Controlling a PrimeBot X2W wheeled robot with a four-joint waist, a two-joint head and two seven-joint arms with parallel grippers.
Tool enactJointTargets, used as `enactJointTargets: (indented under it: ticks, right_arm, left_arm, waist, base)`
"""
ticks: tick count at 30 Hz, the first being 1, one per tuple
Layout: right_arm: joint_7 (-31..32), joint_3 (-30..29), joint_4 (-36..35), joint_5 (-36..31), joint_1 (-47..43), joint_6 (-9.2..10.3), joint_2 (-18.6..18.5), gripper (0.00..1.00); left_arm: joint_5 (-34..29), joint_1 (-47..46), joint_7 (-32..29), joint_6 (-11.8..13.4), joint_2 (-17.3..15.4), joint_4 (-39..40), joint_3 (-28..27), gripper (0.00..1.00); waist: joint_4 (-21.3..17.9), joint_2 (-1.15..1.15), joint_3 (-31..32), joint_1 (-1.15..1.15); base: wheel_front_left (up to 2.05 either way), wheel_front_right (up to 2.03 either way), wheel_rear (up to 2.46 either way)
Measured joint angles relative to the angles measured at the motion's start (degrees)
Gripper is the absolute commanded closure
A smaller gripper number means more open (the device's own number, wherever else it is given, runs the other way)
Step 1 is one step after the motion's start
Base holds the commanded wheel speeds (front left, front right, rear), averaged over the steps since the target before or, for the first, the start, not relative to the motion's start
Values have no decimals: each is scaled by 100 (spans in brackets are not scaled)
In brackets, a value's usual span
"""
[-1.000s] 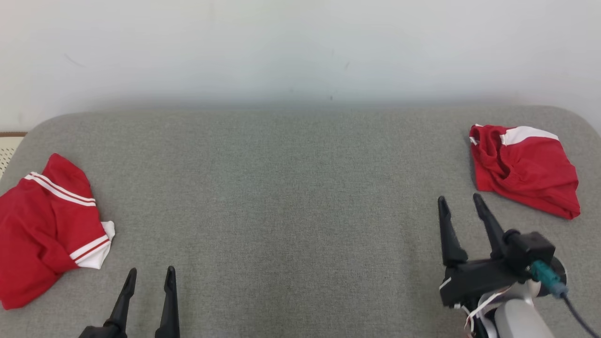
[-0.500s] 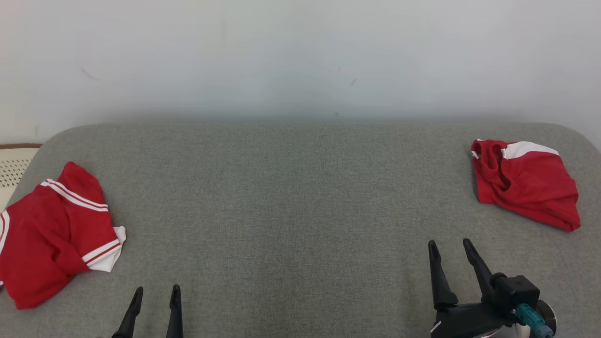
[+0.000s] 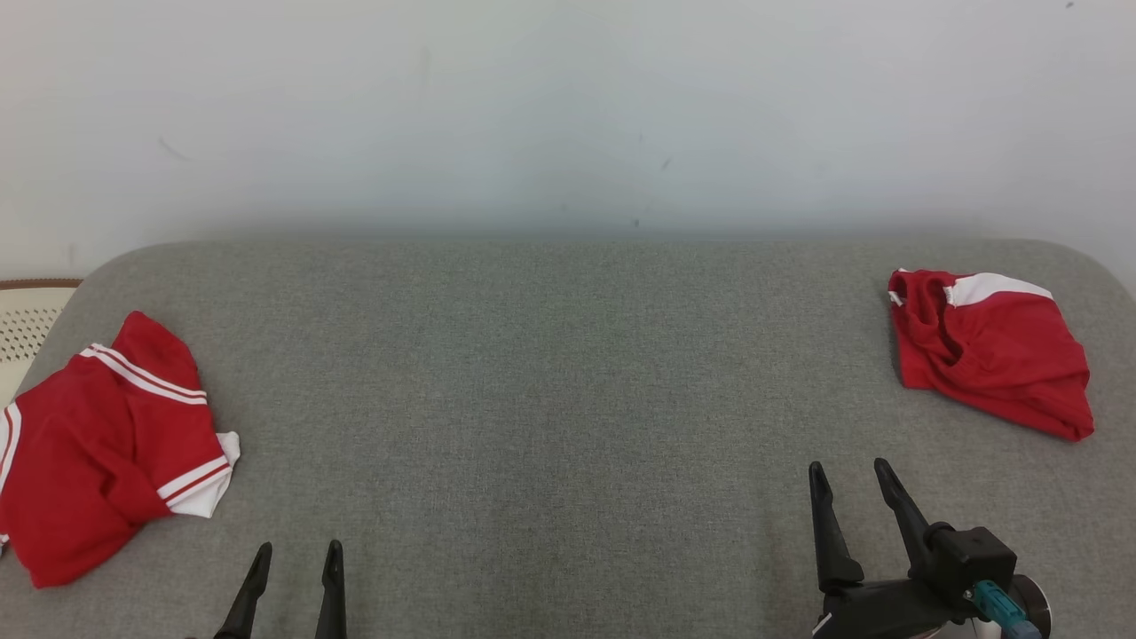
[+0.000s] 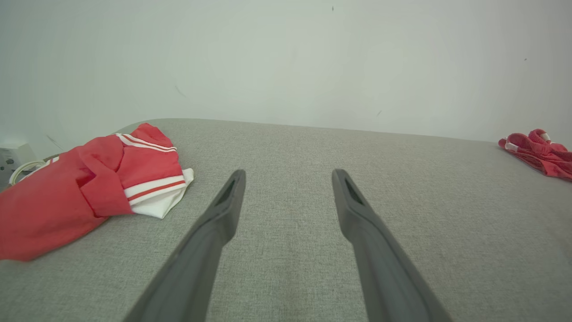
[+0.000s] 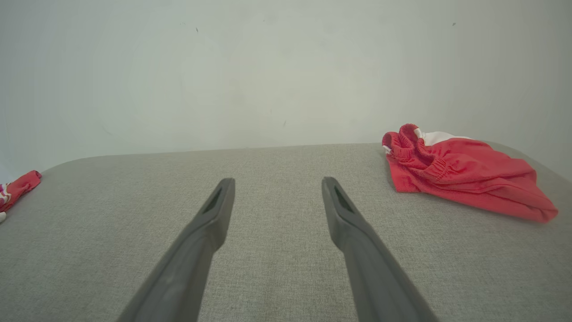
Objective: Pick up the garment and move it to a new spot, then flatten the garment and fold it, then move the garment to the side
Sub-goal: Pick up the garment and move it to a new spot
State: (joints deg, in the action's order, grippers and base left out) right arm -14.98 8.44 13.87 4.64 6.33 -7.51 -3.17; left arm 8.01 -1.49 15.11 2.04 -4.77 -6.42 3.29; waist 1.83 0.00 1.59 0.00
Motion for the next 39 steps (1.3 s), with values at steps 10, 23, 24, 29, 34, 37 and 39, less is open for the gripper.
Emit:
enactJointTargets:
  ticks: [10, 23, 24, 29, 34, 37, 39]
  right_arm:
    - [1, -15, 18, -1, -25, 0, 13, 0]
    - [10, -65, 23, 36, -103, 0, 19, 0]
    - [10, -56, 23, 38, -105, 0, 19, 0]
    - [16, -43, 40, 65, -114, 0, 19, 0]
    - [16, -18, 55, 101, -124, 0, 20, 0]
    - [16, 5, 81, 132, -136, 0, 20, 0]
    - [16, 13, 93, 146, -137, 0, 20, 0]
  left_arm:
    - [-42, -2, -1, 3, -21, 47, 1, 0]
    - [-49, -11, 0, 16, -24, 55, -2, 0]
    - [-51, -12, -1, 20, -27, 54, -13, 0]
    - [-51, -13, 0, 66, -46, 34, -40, 0]
    - [-48, -12, 0, 123, -60, 16, -70, 0]
    - [-47, -8, -1, 160, -82, 8, -81, 0]
    - [-47, -3, 0, 192, -90, 1, -103, 0]
  waist:
    - [-17, 0, -13, 0]
    - [104, 0, 3, 0]
    - [134, 0, 4, 0]
    - [340, 0, 10, 0]
    - [617, 0, 18, 0]
    - [812, 0, 27, 0]
    - [951, 0, 34, 0]
  base:
    - [0, 0, 0]
    - [0, 0, 0]
    - [0, 0, 0]
    - [0, 0, 0]
    - [0, 0, 0]
    - [0, 0, 0]
    - [0, 0, 0]
